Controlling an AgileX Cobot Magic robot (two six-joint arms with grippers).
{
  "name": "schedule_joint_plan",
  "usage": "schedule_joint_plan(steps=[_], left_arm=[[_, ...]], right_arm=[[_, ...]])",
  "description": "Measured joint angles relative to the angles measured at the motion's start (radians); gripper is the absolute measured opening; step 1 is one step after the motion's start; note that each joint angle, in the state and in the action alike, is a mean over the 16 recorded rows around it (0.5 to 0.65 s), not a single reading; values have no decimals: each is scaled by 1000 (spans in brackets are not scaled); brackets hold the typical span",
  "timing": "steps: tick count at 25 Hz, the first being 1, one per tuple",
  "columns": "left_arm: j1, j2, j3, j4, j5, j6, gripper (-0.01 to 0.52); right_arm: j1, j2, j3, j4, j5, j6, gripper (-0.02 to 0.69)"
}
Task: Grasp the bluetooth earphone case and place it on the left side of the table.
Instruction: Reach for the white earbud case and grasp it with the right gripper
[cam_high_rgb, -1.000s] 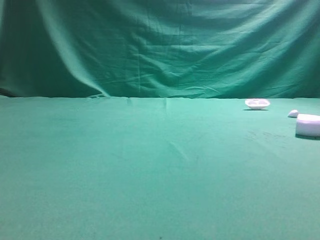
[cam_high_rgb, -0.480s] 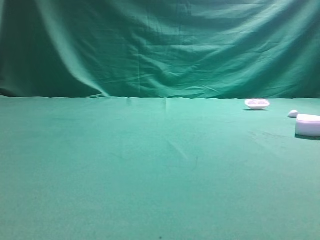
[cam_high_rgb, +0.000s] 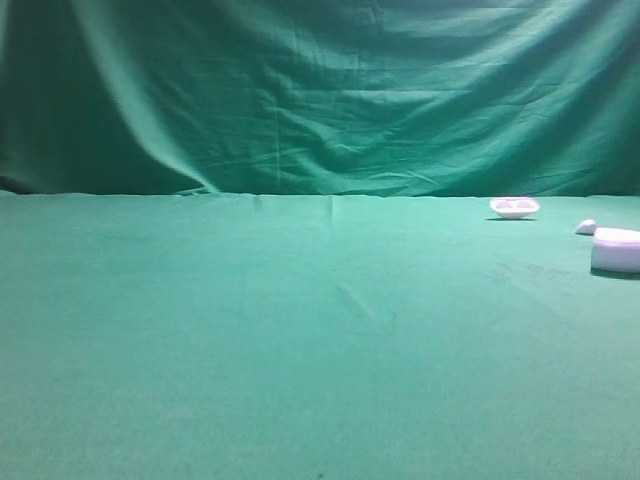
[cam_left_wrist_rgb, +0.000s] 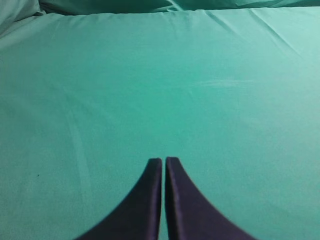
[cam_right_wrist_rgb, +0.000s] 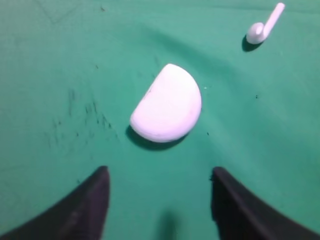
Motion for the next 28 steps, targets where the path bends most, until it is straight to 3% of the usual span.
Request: schedule_joint_plan(steps=[5, 11, 28], left_arm=[[0, 0, 0, 0, 0, 0, 0], [0, 0, 0, 0, 0, 0, 0], [0, 0, 0, 0, 0, 0, 0]], right_arm=[[1, 138, -77, -7, -6, 36, 604], [1, 243, -133, -16, -14, 72, 616], [29, 295, -263, -86, 46, 129, 343]])
